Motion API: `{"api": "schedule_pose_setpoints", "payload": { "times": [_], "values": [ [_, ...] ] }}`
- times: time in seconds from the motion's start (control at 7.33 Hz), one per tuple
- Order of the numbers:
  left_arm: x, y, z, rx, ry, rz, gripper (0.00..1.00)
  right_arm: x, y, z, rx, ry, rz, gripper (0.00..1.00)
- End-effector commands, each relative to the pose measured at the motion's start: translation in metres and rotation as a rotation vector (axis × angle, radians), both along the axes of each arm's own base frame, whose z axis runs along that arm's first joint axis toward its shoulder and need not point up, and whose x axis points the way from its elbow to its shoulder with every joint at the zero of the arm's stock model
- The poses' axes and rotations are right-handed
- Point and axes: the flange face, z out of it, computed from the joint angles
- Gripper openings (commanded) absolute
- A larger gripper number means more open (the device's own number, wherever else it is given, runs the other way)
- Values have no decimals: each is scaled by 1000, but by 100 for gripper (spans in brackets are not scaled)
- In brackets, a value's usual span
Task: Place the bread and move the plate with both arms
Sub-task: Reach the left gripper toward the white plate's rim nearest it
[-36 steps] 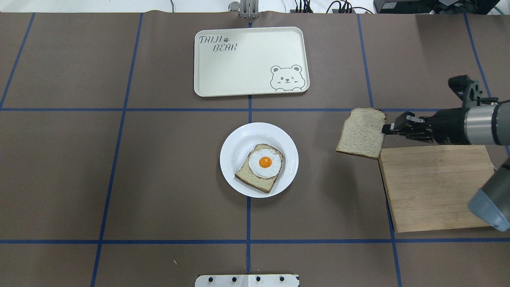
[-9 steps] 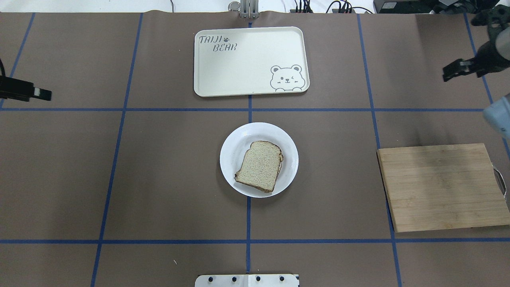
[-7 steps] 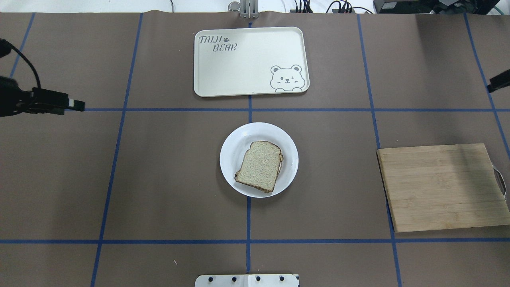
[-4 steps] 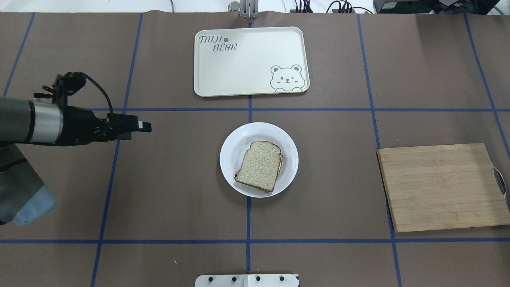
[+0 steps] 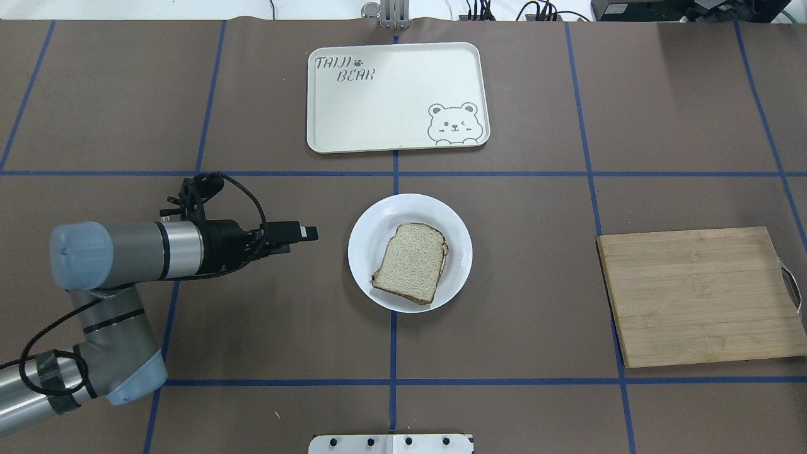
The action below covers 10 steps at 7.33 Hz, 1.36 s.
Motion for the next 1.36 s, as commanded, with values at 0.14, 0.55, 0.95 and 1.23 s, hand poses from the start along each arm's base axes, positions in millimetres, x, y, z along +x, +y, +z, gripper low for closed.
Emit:
{"api": "schedule_pose_setpoints", "payload": {
  "times": [0.14,0.55,0.95,1.23],
  "values": [
    [45,4,-2,-40,55,25,51,1,0,0,4,4,1,100],
    [59,4,-3,-45,45,33,51,0,-1,0,4,4,-1,100],
    [84,6,-2,-53,31,45,51,0,-2,0,4,4,-1,100],
    [107,25,-16,-52,42,30,48,0,-2,0,4,3,-1,100]
  ]
}}
